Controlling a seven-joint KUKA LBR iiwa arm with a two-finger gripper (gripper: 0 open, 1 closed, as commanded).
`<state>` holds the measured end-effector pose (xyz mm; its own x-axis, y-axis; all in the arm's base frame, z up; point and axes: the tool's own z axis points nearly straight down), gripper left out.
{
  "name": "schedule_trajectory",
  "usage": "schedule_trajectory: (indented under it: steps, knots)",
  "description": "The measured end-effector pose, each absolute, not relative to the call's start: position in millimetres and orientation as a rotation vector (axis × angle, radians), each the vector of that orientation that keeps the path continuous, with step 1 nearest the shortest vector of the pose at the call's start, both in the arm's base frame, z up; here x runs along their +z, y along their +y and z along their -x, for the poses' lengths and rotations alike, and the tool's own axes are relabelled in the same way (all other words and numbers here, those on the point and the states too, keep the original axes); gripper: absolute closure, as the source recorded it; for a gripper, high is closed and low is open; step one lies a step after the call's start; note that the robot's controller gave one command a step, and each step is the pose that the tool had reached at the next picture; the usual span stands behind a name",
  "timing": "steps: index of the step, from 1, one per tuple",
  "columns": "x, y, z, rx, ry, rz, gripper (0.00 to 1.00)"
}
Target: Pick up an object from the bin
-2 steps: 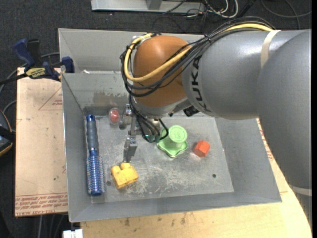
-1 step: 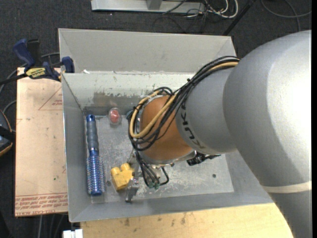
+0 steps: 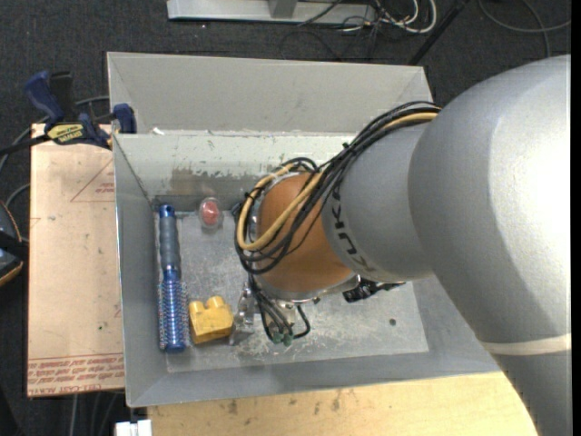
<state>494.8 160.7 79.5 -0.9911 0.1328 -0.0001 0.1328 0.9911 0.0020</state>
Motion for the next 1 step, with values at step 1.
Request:
schedule_trajectory:
  steps: [1]
  knots:
    - [78.6,161.1,-494.0,0.004,3.136,-0.208,0.0]
